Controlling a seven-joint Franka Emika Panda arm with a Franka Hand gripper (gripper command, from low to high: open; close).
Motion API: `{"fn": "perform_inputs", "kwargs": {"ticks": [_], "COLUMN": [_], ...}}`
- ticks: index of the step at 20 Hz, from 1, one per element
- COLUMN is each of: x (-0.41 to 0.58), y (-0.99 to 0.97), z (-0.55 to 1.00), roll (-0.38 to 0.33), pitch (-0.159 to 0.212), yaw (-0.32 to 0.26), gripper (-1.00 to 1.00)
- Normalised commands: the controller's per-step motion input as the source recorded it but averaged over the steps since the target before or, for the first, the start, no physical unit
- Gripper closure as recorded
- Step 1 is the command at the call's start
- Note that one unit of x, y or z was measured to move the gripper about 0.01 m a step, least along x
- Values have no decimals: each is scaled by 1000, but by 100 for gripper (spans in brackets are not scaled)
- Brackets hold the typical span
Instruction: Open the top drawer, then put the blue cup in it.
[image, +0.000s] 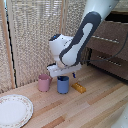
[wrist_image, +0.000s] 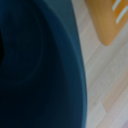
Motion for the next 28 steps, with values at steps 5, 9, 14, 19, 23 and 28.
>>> {"fn": "perform_inputs", "kwargs": {"ticks": [5, 9, 14, 19, 23, 28], "x": [13, 17, 0, -26, -142, -24], "y": [0, 0, 0, 0, 24, 0], "z": [-263, -97, -11, 0, 306, 994], "roll": [72, 0, 0, 0, 48, 6], "pitch": [5, 1, 15, 1, 19, 61], "yaw": [-114, -53, -8, 0, -29, 0], "gripper": [100, 100, 100, 100, 100, 100]}}
